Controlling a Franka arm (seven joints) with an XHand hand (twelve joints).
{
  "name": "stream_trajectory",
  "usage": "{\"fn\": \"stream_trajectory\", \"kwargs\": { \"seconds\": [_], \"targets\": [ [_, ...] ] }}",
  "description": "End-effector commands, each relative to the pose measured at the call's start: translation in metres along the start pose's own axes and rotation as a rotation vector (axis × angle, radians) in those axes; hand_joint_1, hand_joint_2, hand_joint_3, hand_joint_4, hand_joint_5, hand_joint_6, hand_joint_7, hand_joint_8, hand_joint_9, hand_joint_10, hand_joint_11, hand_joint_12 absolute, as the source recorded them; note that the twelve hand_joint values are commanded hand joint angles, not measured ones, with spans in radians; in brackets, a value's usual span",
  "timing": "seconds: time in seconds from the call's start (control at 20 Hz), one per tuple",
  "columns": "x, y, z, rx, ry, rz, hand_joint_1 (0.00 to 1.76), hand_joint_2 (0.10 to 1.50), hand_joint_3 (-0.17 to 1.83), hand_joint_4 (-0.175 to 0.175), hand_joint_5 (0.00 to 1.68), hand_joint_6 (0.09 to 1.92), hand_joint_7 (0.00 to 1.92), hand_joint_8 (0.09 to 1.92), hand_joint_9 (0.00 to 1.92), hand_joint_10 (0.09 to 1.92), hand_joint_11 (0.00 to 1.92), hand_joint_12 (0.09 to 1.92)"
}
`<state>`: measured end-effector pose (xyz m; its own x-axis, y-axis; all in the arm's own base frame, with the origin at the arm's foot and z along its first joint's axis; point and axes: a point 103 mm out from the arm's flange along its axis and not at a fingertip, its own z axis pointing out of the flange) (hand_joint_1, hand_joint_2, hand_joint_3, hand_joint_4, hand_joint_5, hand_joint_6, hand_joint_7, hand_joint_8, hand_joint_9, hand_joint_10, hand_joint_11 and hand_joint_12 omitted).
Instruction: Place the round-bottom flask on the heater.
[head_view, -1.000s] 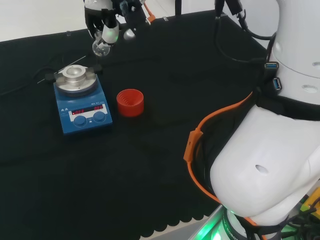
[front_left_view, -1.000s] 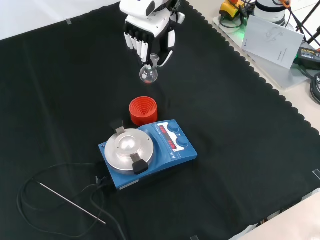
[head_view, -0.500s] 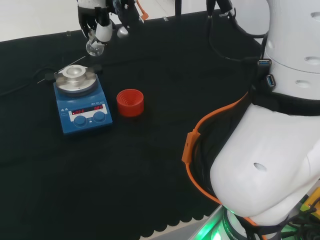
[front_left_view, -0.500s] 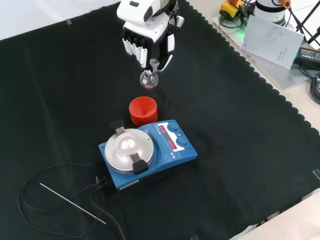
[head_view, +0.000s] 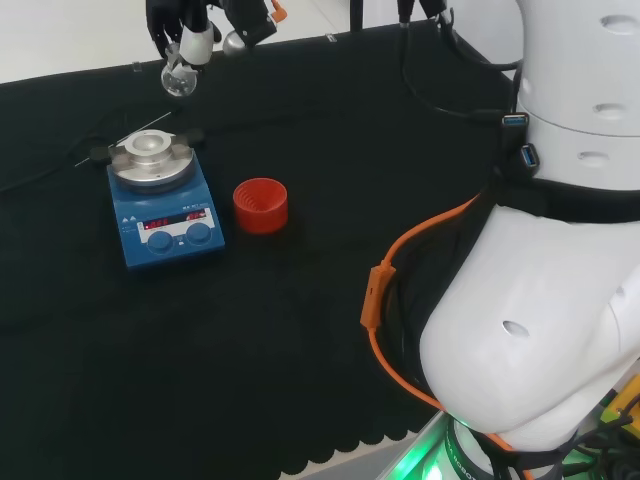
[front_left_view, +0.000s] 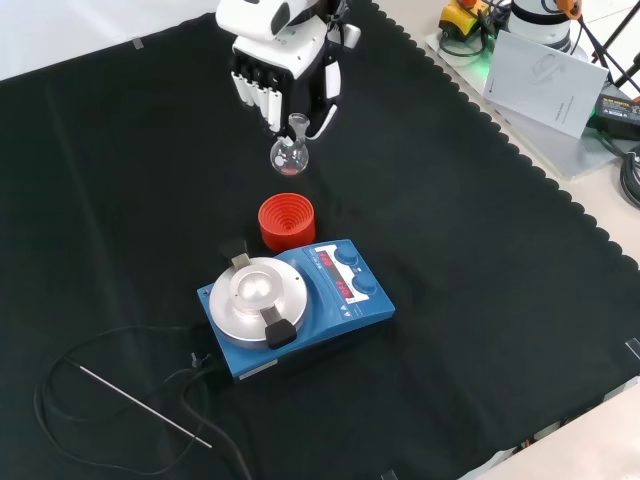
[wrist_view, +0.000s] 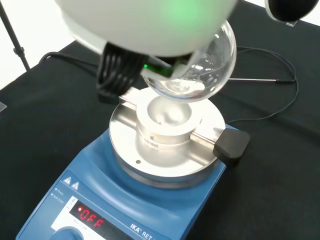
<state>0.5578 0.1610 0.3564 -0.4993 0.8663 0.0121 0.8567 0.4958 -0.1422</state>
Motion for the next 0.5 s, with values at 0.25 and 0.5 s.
{"fn": "stream_trajectory", "kwargs": {
  "seconds": [0.25, 0.5],
  "targets": [
    [0.011, 0.009, -0.004, 0.018, 0.027, 0.002, 1.33, 0.48, 0.93, -0.175, 1.25, 0.66, 1.48, 0.60, 1.67, 0.38, 1.58, 0.96],
    [0.021, 0.017, 0.000, 0.018, 0.033, -0.018, 1.33, 0.48, 0.93, -0.175, 1.25, 0.66, 1.48, 0.60, 1.67, 0.38, 1.58, 0.96]
  ]
}}
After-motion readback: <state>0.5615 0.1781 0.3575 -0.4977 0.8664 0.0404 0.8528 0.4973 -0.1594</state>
